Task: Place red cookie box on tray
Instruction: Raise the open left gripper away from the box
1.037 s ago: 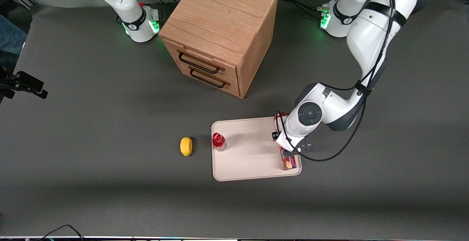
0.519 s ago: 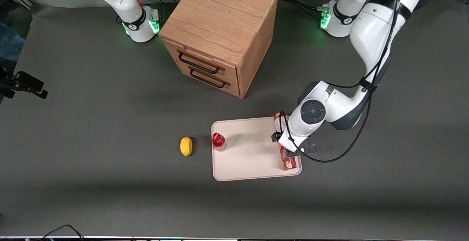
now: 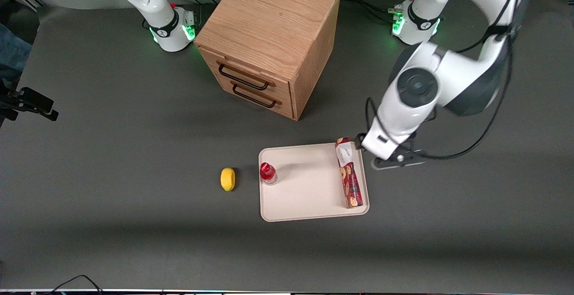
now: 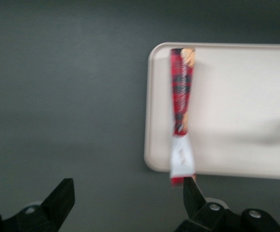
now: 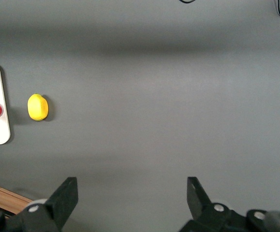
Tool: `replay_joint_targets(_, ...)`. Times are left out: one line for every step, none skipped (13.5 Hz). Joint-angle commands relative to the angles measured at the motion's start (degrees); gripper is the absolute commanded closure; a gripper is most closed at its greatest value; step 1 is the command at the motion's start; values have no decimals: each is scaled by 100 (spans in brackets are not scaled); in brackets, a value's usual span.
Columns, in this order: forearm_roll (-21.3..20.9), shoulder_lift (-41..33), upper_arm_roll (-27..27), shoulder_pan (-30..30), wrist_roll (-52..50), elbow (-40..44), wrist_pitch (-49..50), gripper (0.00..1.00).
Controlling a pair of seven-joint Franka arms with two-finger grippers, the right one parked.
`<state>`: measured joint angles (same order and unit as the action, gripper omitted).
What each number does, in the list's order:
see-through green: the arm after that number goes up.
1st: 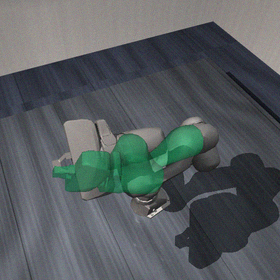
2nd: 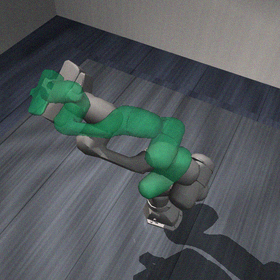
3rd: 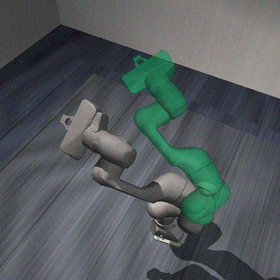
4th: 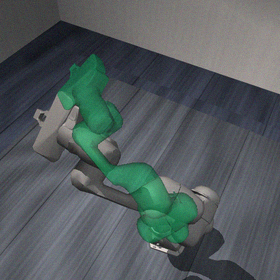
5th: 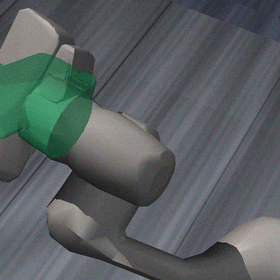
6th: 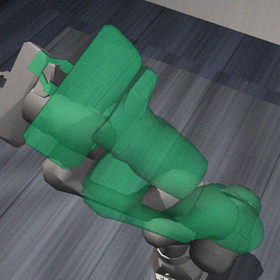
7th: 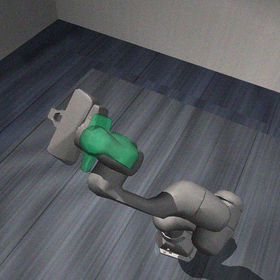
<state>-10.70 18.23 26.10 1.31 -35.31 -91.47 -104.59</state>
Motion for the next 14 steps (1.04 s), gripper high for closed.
replay_joint_targets(463,-845,-752,-140,1198,-222,525,0)
replay_joint_targets(473,-1048,-1008,-140,1445,-230,692,0)
replay_joint_targets(508,-1207,-1262,-140,1578,-231,824,0)
replay_joint_targets(534,-1347,-1509,-140,1788,-291,904,0)
replay_joint_targets(717,-1558,-1772,-131,2078,-449,870,0)
replay_joint_targets(919,-1777,-2001,-131,2263,-703,765,0)
replay_joint_targets(982,-2006,-2169,-122,2326,-1018,529,0)
replay_joint_targets(983,-2269,-2214,-122,2414,-1431,222,0)
replay_joint_targets(983,-2411,-2223,-122,2493,-1678,11,0)
replay_joint_targets(983,-2395,-2223,-122,2494,-1611,61,0)
replay_joint_targets(983,-2308,-2214,-122,2502,-1480,157,0)
replay_joint_targets(974,-2176,-2223,-122,2502,-1261,280,0)
replay_joint_targets(982,-2027,-2214,-122,2494,-980,507,0)
replay_joint_targets(974,-1895,-2214,-131,2502,-699,727,0)
